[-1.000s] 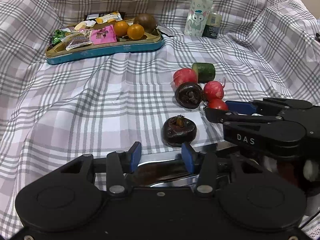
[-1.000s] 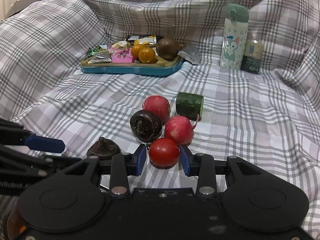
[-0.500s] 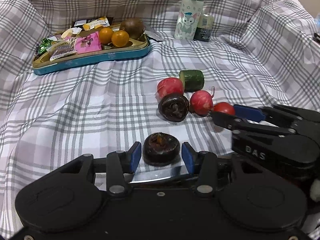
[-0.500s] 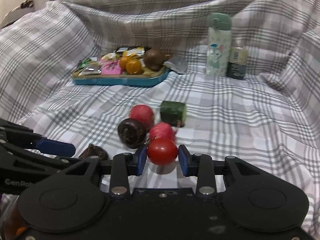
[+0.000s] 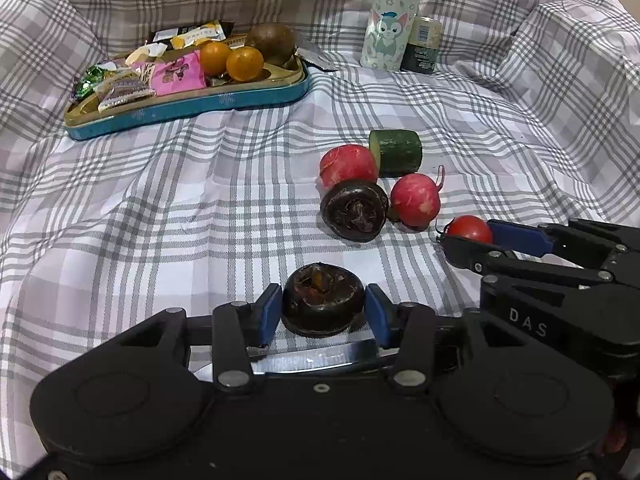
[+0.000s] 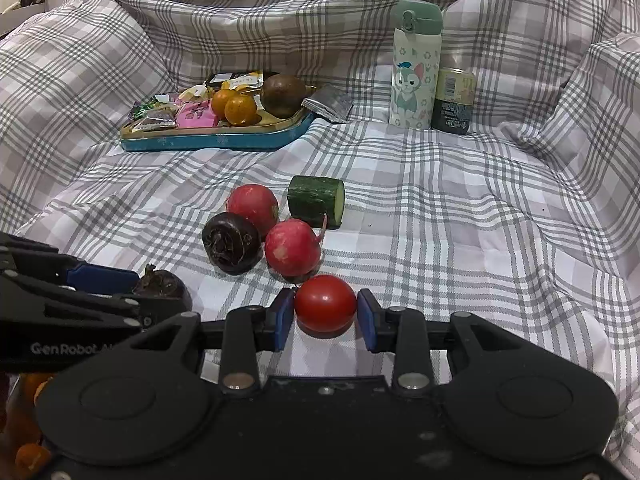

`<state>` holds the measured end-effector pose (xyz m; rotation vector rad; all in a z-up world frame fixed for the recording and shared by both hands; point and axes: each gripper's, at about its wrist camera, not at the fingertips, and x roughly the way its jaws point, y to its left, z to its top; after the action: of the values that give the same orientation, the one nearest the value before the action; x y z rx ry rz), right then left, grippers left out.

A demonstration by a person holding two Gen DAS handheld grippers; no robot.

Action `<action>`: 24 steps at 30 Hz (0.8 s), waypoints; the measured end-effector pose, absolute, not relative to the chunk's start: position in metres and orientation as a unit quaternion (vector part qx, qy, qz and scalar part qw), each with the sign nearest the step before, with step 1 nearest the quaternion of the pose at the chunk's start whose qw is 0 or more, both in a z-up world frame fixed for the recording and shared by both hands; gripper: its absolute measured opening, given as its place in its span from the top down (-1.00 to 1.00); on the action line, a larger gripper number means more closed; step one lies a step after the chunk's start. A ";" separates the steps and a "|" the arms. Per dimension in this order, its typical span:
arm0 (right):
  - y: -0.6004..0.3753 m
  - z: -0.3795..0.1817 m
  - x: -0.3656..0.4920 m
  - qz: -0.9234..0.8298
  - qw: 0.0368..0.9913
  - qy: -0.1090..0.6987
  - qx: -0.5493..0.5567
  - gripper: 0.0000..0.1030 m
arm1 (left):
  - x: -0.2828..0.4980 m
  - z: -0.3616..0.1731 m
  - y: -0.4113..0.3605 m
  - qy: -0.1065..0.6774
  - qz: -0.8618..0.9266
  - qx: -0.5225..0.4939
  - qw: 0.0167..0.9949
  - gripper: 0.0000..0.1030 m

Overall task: Organize fruits
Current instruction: 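Close the left tool on the dark fruit while the right tool grasps the tomato, then carry the dark fruit and tomato over the steel tray and release both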

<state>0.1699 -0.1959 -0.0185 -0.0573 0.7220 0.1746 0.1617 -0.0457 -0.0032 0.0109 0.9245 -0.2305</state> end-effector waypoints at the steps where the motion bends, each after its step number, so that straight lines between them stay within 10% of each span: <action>1: -0.196 -0.018 0.168 0.085 0.931 0.353 -0.028 0.30 | 0.163 -0.004 -0.046 0.446 -0.110 0.004 0.888 -0.06; 24: -0.194 -0.017 0.162 0.087 0.934 0.344 -0.046 0.31 | 0.156 0.017 -0.041 0.414 -0.104 -0.009 0.904 -0.01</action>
<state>0.1617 -0.1944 -0.0172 -0.0941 0.7032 0.1774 0.1558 -0.0413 0.0166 -0.0192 0.8545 -0.2155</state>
